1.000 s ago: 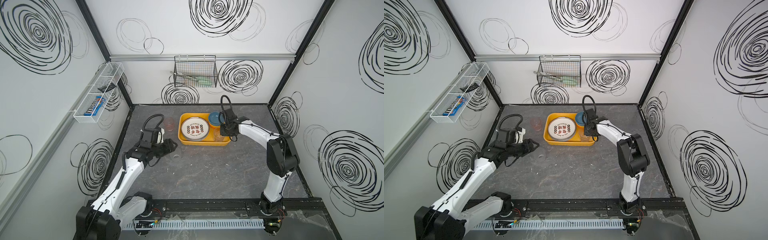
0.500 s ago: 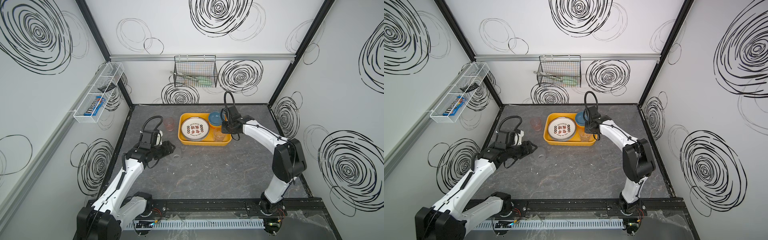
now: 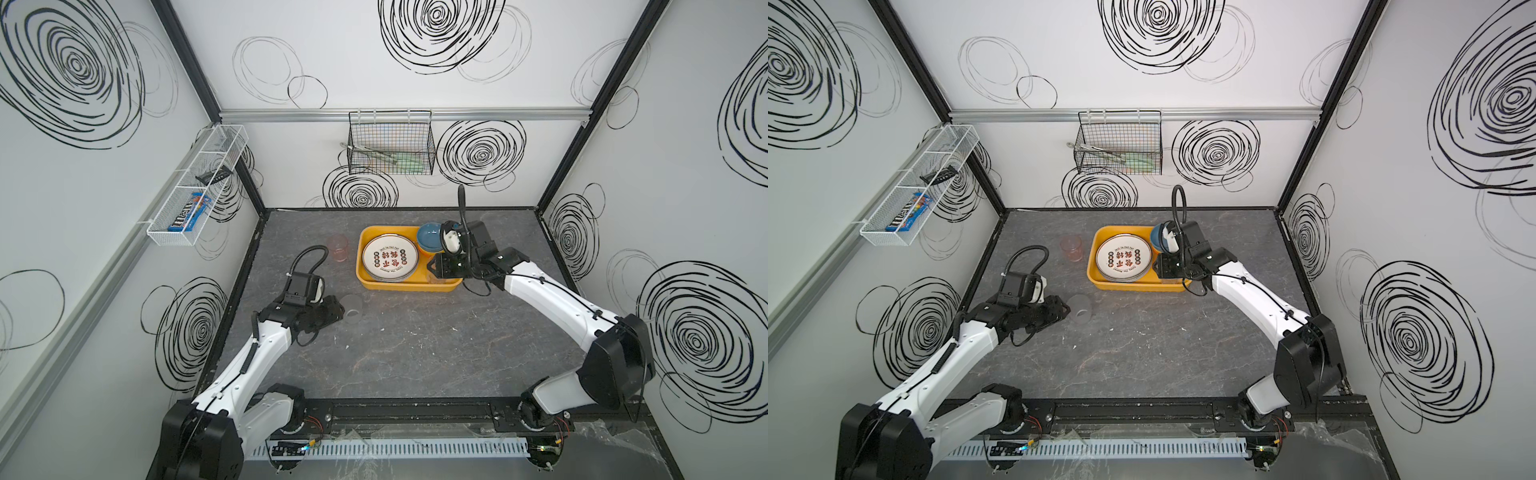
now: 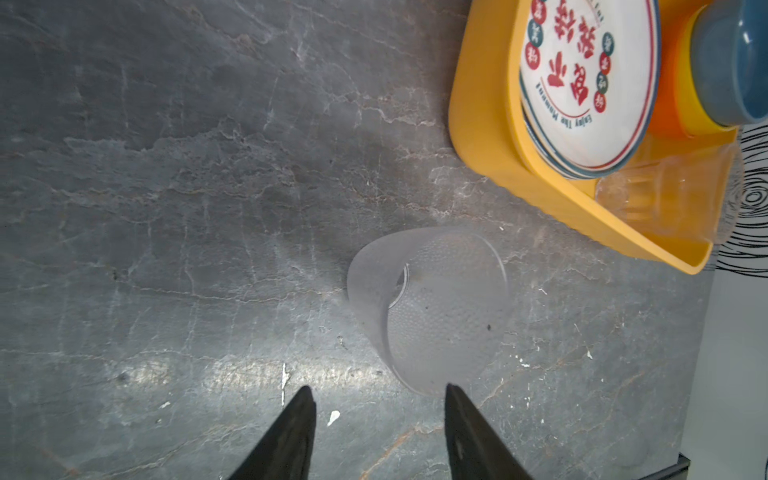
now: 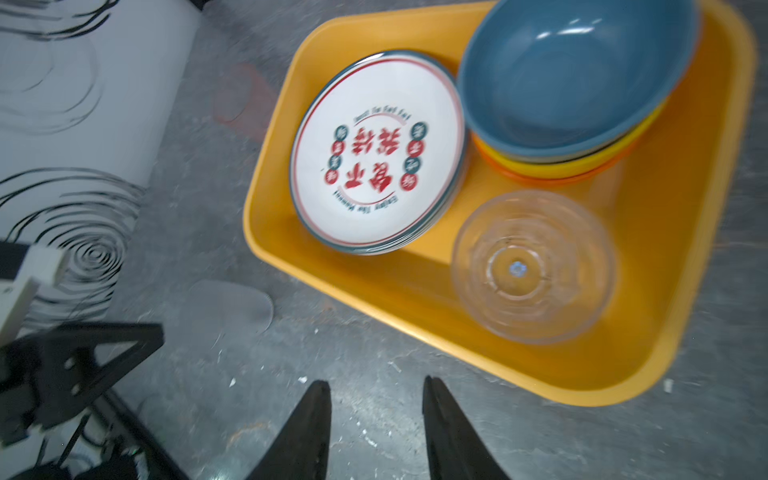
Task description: Place the mixed dishes into the plastic bin
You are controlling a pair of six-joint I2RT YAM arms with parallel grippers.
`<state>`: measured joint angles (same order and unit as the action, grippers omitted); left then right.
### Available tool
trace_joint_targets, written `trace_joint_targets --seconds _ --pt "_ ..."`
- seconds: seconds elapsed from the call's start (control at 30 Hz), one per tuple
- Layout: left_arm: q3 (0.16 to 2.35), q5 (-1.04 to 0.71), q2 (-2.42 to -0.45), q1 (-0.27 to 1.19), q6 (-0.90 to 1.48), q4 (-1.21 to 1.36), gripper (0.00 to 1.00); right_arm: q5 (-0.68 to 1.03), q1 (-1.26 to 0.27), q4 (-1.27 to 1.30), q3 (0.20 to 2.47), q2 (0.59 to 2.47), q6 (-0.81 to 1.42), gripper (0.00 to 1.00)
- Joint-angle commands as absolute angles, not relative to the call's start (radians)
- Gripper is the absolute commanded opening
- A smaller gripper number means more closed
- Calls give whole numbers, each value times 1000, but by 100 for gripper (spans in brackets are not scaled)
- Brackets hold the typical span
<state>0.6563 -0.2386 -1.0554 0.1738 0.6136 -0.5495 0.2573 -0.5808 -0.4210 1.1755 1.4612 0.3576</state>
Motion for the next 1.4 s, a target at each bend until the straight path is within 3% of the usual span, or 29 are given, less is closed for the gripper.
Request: trace_joint_targets --seconds 0.0,0.43,1.2,1.37 --pt "642 -211 -1076 167 628 -481 52 415 -631 -292 1118 1410 319 43" --pt "647 -211 -1180 188 649 -381 45 459 -787 -239 1056 1479 318 42" --pt "638 -224 -1156 201 611 -424 9 425 -814 -242 1087 1546 326 41" --pt "659 -221 -1124 214 606 -455 6 394 -819 -268 1123 1552 339 42"
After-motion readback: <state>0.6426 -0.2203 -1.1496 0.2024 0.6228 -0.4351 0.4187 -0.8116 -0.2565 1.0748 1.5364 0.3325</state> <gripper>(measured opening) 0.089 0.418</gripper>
